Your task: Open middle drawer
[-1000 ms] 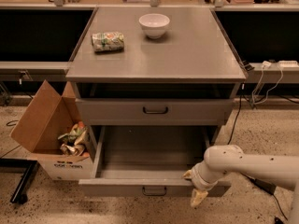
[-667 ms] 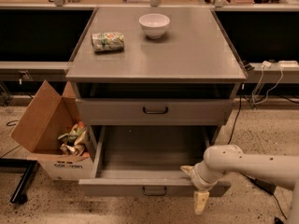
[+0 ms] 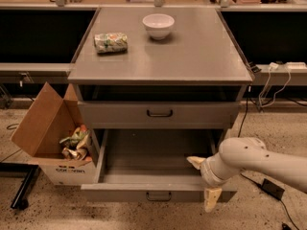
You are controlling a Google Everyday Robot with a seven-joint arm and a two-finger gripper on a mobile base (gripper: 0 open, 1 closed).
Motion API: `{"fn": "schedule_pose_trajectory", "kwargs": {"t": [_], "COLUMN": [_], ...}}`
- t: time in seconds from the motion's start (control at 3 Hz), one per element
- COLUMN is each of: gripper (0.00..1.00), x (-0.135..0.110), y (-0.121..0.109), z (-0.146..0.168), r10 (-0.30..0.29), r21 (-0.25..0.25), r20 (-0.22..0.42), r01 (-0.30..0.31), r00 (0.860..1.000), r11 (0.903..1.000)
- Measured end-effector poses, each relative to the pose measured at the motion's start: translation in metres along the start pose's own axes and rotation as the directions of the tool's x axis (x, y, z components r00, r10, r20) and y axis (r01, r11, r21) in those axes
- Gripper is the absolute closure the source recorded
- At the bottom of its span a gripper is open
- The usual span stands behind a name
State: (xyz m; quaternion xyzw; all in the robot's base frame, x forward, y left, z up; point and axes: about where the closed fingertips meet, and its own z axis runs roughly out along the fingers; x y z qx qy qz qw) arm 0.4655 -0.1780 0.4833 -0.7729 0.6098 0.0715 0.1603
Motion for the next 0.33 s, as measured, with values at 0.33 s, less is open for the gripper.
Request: {"fn": "schedule_pose_trajectory", "kwargs": {"t": [0.33], "gripper": [0.0], "x": [-0.0028], "y": [-0.0014], "z": [-0.0079], "r10": [-0.007], "r21": [0.01], "r20": [0.001], "r01": [0.007], "r00": [1.0], "r11": [0.9999]}}
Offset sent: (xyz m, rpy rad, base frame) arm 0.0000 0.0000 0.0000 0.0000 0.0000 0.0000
